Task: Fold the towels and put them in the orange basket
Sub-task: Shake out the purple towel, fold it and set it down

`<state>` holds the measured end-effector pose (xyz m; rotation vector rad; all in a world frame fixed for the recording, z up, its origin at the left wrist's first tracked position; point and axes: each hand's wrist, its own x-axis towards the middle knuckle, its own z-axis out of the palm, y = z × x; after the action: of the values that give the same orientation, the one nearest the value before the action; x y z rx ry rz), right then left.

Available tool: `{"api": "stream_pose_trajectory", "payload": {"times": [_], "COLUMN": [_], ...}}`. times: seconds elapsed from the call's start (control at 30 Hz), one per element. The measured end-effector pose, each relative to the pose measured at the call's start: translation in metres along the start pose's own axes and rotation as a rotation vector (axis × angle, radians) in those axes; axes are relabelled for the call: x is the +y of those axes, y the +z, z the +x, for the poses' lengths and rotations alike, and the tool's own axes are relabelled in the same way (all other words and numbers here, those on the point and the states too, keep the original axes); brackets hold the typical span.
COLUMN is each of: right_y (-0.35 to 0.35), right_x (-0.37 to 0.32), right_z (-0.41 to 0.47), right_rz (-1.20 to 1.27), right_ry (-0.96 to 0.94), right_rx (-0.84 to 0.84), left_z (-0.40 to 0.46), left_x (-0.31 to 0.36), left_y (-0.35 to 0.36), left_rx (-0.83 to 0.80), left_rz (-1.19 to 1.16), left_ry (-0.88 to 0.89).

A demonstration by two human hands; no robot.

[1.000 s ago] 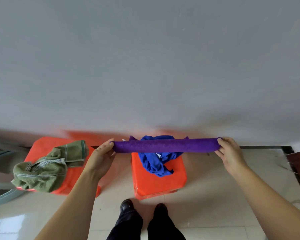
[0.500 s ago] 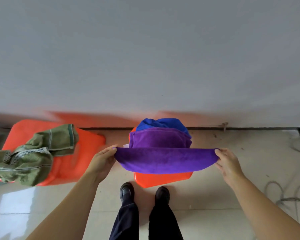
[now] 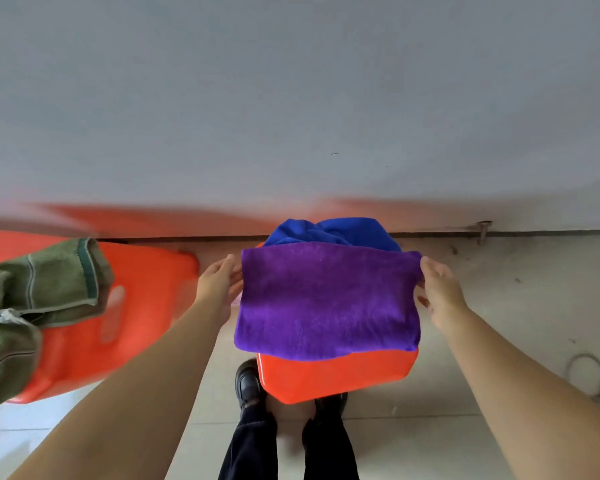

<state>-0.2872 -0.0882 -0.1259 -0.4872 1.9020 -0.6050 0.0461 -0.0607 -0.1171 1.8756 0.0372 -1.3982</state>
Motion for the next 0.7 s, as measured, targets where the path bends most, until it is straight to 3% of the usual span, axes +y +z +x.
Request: {"api": "stream_pose_trajectory", "payload": {"times": [0.13,0.3,0.37,0.47,0.53,0.7], "right_y": [-0.005,-0.011,-0.006,0.003,0.008,0.011], "right_x": [0.029,0.063,0.068,0.068,0.065,0.049], "right_z": [-0.029,-0.068,-0.082,-0.097,-0.101,-0.110], "right_rz": [-0.078,-0.156,0.061,0.433,0.679,1.034], "right_ry": [0.112,0.255,0.441,0.632,0.620,0.472], "right_rx": [-0.034,0.224,0.156,-0.125,-0.176,-0.058], "left_z": [-0.023,-0.059,-0.060,-0.059,-0.059,-0.061], "left_x": [-0.035,-0.069,-0.071,-0.063,-0.056,-0.043], "left_y": [-0.017,-0.027,-0.031,-0.032,-0.033,-0.042], "left_rx": [-0.028,-0.082,-0.063,-0.132,-0.164,-0.173], "left_rz": [0.327,0.320,0.226,-0.027,-0.116,-0.328], "left_ry": [-0.042,-0.237,-0.288,-0.352,-0.356,-0.348]}}
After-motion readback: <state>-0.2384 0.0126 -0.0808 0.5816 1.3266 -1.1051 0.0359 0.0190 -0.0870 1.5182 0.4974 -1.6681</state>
